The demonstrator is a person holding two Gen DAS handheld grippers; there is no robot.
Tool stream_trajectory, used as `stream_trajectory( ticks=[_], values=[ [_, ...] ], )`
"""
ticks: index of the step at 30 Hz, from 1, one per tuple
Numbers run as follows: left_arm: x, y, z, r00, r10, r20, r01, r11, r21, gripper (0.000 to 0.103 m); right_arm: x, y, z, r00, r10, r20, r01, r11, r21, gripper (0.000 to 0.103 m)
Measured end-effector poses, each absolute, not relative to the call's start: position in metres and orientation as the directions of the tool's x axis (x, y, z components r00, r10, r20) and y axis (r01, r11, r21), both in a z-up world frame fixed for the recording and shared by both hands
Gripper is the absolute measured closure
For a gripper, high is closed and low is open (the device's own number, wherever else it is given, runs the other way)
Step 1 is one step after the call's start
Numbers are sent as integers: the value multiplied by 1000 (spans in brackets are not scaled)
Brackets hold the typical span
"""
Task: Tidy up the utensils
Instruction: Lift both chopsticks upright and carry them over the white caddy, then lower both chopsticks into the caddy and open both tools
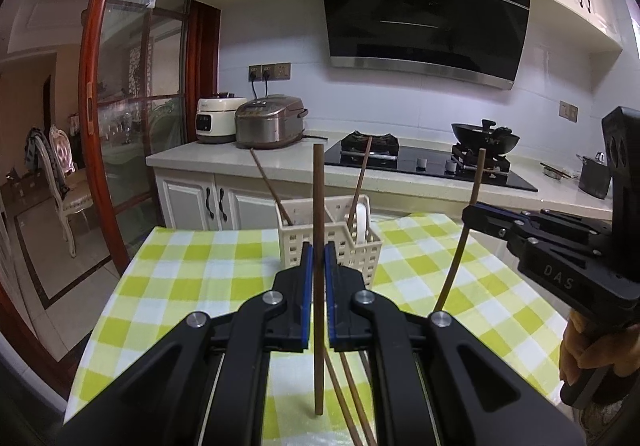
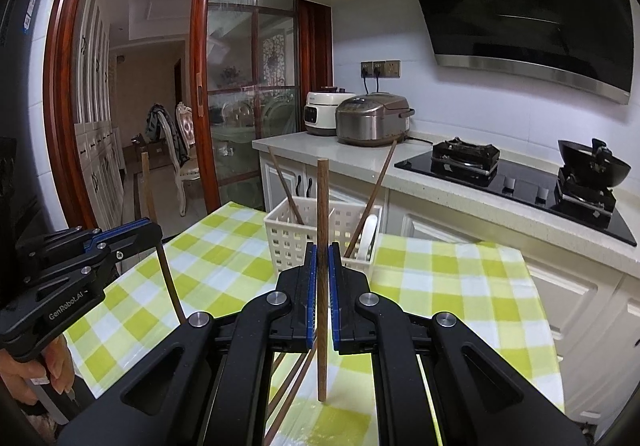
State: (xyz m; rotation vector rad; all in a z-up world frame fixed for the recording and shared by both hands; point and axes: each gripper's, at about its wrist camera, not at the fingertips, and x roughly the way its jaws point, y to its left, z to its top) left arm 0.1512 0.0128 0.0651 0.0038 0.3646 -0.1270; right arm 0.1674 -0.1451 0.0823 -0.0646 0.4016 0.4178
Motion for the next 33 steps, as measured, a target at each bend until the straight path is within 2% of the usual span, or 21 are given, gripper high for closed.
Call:
stream_trajectory(
  ticks=[9, 21, 27, 33],
  values=[
    [199, 10, 121, 930, -168, -328, 171, 985, -21, 97, 216, -147, 117, 840, 388, -379, -406, 913, 35, 97],
    [294, 8, 205, 943, -163, -291, 162, 986, -28, 97, 308, -140, 171, 844, 394, -365, -393, 916, 80, 97],
    [342, 6, 202, 937, -151, -315, 146, 988, -38, 97, 345, -132, 163, 830, 407, -381, -400, 911, 103, 97],
    [384, 9, 160, 898, -165, -407, 147, 986, -77, 97, 372, -121, 126, 775, 440, -454, -430, 893, 131, 97]
  ],
)
